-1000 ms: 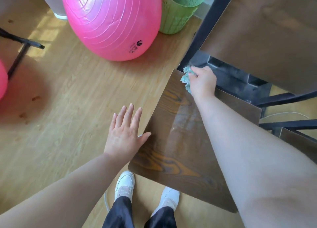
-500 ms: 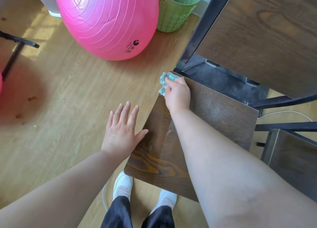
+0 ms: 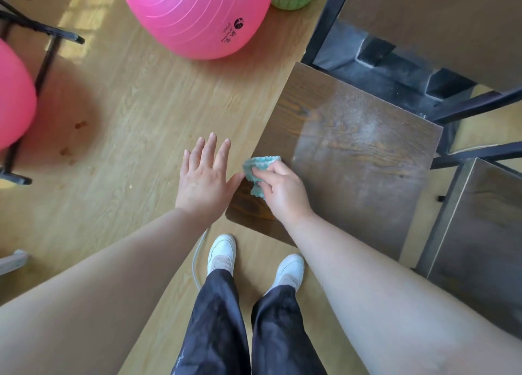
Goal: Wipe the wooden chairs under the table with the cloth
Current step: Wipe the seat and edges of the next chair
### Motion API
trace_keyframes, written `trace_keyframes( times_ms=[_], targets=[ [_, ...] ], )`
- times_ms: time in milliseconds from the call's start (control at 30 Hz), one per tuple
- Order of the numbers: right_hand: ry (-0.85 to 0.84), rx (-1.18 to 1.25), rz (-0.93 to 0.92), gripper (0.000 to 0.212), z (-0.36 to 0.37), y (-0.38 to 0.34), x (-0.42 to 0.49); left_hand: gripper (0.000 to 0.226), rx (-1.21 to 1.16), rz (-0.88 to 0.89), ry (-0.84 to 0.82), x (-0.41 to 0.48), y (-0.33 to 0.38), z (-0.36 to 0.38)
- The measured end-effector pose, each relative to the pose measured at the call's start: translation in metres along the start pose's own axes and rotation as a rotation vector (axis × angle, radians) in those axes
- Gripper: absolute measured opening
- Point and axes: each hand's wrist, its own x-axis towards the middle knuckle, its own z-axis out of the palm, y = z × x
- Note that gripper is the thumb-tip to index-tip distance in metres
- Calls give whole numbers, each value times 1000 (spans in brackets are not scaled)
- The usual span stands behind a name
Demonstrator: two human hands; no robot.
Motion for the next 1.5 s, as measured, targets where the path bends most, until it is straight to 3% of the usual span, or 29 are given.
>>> trace_keyframes(
  times_ms=[400,567,700,833,1000,1200,1500],
  targets=[
    [-136,121,-42,26,19,9,-96,72,18,-13,-27,-38,13,14],
    [187,156,6,29,-38,23,-60,70,18,-8,-14,-27,33,15],
    [417,135,311,29,-105,65,7,71,32,-7,-12,1,48,10],
    [537,39,566,33,-159,114,64,72,30,12,18,38,63,0],
    [546,-80,679,32,-180,144,96,72,32,30,39,77,70,-12],
    [473,-52,614,33,-152,134,105,71,49,30,14,93,65,-12],
    [347,-44,313,34,-123,102,121,71,46,23,-20,88,55,-7]
  ],
)
